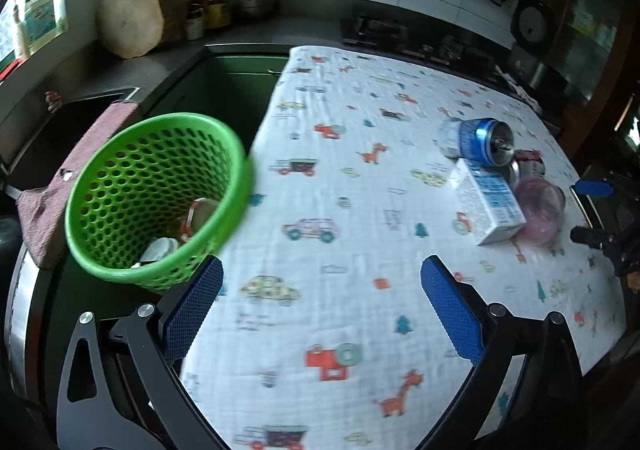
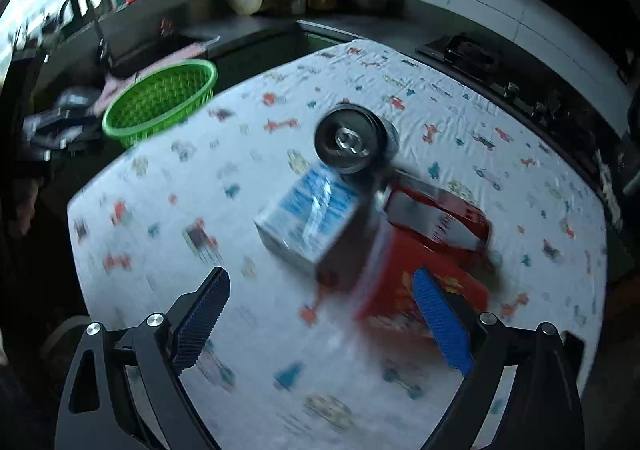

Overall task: Collect trash
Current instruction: 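Move both tools back over the table toward the cans and cups, then grasp the red printed plastic cup with the right tool and lift it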

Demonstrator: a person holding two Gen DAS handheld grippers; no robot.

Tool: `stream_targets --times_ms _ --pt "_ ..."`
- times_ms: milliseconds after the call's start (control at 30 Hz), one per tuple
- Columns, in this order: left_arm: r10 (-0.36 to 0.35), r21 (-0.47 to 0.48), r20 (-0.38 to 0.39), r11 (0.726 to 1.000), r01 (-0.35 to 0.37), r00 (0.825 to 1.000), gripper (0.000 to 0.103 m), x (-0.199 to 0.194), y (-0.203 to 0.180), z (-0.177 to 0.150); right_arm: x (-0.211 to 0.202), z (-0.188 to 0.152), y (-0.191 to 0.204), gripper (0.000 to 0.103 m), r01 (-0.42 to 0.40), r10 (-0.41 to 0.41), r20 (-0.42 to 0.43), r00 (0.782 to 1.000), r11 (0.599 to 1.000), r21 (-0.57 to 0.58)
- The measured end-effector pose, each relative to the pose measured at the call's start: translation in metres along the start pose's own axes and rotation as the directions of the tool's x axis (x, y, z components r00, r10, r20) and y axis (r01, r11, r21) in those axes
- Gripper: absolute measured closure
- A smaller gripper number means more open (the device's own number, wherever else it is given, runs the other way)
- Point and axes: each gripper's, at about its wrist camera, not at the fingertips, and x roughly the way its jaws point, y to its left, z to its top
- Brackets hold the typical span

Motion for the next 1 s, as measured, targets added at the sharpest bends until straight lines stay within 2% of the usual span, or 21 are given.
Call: stream_targets --times_ms 67,200,333,467,700,800,1000 --pt "-0.011 0.000 -0.005 1.000 0.011 1.000 0.005 0.001 -0.007 0.001 -0.001 -0.008 -0.005 0.011 0.019 -0.020 -0.014 1.000 0.999 -0.049" --pt "-0.011 -0.002 -0.019 1.000 0.011 1.000 0.005 0.006 -0.019 0.004 0.008 -0.018 -0.017 0.011 -0.003 -0.004 -0.069 0.998 0.995 -0.098" --pt "-0.013 -0.004 -0.039 1.000 0.013 0.999 0.005 0.011 -0.031 0.005 0.019 -0.024 -0.025 0.011 0.007 -0.026 -0.097 0.995 0.982 -0.186" --pt "-0.011 0.008 -0.052 1.000 0.011 0.999 0.005 0.018 -0.047 0.009 0.031 -0.023 -0.030 0.011 0.026 -0.062 -0.118 0.991 0.958 -0.287" --pt "-0.024 0.020 -0.077 0.999 0.026 0.997 0.005 0.032 -0.069 0.018 0.057 -0.019 -0.037 0.011 0.001 -0.068 -0.157 0.985 0.920 -0.391" --pt "-0.024 0.030 -0.082 0.999 0.026 0.996 0.005 0.036 -0.077 0.021 0.064 -0.018 -0.036 0.011 0.005 -0.086 -0.156 0.984 0.890 -0.455" --pt "-0.034 0.028 -0.099 0.999 0.037 0.995 0.005 0.047 -0.088 0.027 0.073 -0.017 -0.036 0.011 -0.010 -0.082 -0.157 0.984 0.861 -0.509"
